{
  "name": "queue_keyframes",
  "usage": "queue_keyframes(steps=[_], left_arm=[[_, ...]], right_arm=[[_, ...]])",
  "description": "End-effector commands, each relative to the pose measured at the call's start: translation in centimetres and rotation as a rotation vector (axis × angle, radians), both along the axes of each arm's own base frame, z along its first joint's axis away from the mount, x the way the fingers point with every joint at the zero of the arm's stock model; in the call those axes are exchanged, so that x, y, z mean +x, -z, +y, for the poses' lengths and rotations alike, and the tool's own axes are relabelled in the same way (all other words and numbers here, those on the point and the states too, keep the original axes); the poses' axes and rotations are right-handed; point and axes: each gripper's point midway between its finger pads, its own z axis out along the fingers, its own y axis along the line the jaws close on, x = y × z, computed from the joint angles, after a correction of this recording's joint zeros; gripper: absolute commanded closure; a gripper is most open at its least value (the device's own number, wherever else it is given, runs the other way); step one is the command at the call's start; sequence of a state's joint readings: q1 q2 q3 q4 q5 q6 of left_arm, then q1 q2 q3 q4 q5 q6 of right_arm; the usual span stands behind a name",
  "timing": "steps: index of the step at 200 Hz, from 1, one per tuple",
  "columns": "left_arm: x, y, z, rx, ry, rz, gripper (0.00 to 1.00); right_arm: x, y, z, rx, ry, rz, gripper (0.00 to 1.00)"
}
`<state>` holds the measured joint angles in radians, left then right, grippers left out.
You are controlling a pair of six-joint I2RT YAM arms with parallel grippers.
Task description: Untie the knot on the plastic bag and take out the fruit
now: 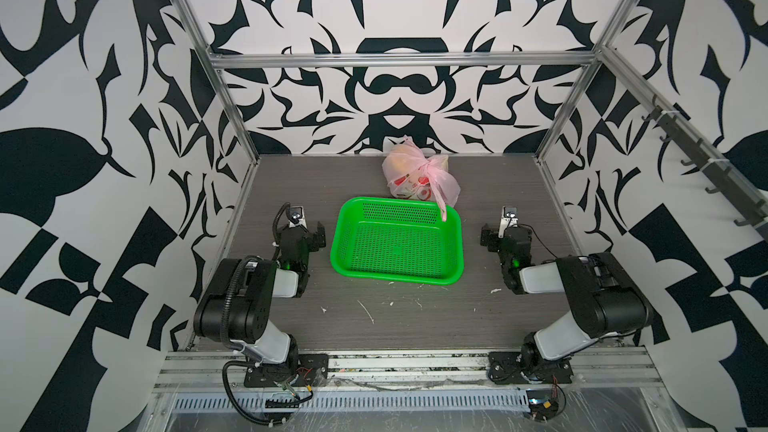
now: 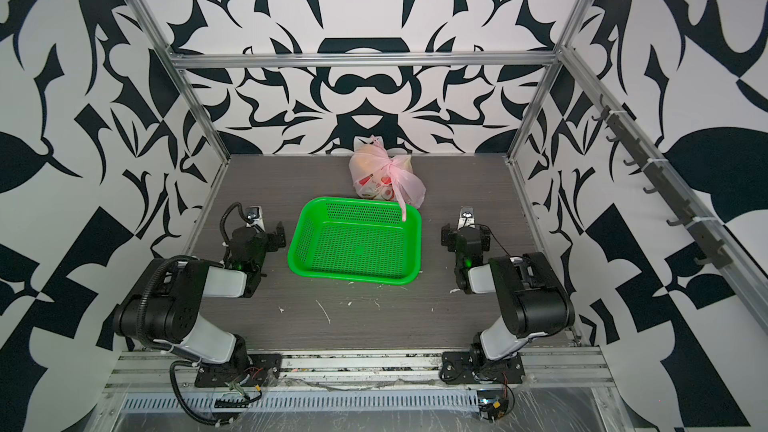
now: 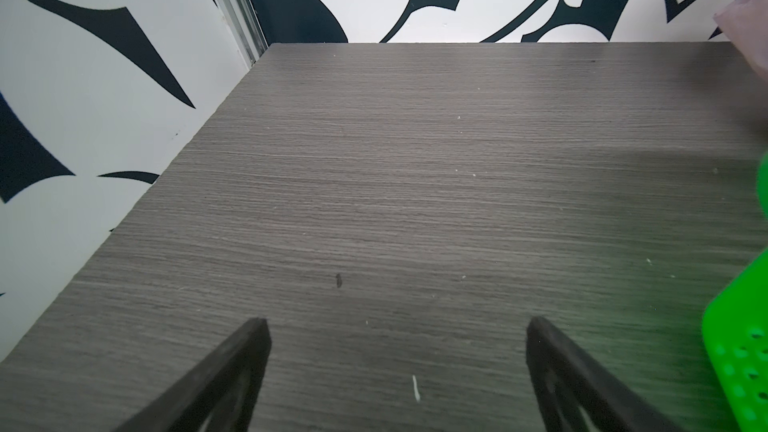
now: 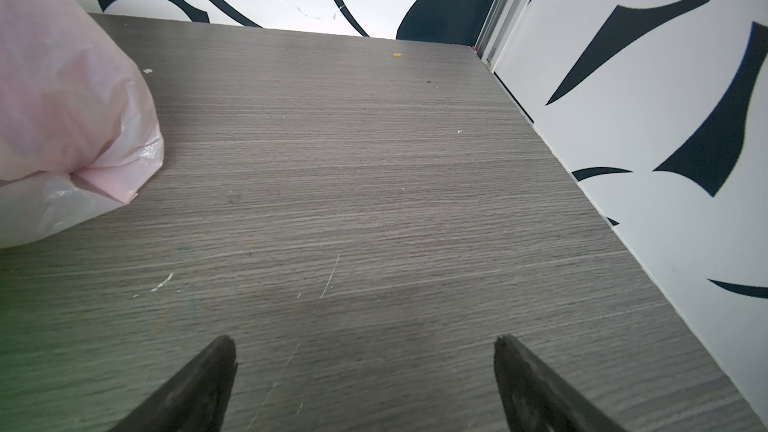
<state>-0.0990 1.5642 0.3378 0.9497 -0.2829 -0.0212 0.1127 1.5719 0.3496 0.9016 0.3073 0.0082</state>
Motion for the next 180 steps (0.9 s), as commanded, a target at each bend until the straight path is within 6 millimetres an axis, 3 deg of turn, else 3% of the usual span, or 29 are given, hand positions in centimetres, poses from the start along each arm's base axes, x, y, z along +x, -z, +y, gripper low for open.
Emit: queue_keyframes(steps=[1,57,93,97,123,148,180], left_arm=[[0.6,-0.9,0.0,-0.003,0.004,-0.032,0.01],[-0.5,-2.0,0.1,-0.018,-0.009,-0.076,0.01],[-1.8,-6.0,0.4,-0.011,-0.021,-0.14,0.01],[-2.0,-7.2,0.5,-0.021,-0.03,-0.154,0.01],[-3.9,-9.8,1.8,-0.203,-0.162,-0.102,0.01],[-4.9,-10.8,-0.3,-0.281,-0.04,-0.122,0.01],[-5.9,-11.0,-1.1,-0.432,-0.04,-0.084,0.01]], right_arm=[[0.3,-1.2,0.1,0.008,0.001,-0.045,0.01],[0.3,-1.2,0.1,0.008,0.0,-0.044,0.01],[0.3,-1.2,0.1,0.007,0.001,-0.045,0.01],[0.3,-1.1,0.1,0.007,-0.001,-0.044,0.01],[0.3,-1.2,0.1,0.006,-0.001,-0.045,0.01],[0.3,-1.1,0.1,0.006,-0.001,-0.043,0.01],[0.3,-1.5,0.1,0.01,0.003,-0.056,0.01]])
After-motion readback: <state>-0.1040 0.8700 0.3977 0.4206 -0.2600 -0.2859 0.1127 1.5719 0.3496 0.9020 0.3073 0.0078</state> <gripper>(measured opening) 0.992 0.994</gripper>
